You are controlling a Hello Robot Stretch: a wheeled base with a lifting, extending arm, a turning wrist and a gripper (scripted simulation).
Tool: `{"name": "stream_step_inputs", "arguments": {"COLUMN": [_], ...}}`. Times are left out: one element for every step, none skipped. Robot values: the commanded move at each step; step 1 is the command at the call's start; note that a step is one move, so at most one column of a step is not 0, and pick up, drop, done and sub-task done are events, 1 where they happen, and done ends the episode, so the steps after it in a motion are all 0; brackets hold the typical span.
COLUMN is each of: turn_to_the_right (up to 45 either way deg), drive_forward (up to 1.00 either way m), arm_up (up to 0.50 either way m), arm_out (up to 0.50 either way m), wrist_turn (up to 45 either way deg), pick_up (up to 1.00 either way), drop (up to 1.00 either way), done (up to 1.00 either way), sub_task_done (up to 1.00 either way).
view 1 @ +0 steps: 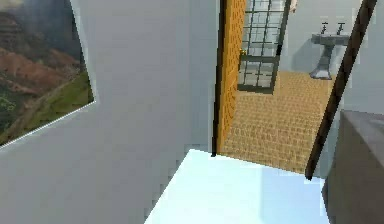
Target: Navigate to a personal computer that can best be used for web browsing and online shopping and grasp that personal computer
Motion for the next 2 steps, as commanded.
{"name": "stream_step_inputs", "arguments": {"turn_to_the_right": [24.0, 0.0], "drive_forward": [0.0, 1.0], "arm_up": [0.0, 0.0], "arm_out": [0.0, 0.0], "wrist_turn": [0.0, 0.0], "pick_up": [0.0, 0.0], "drop": [0.0, 0.0], "done": [0.0, 0.0], "sub_task_done": [0.0, 0.0]}}
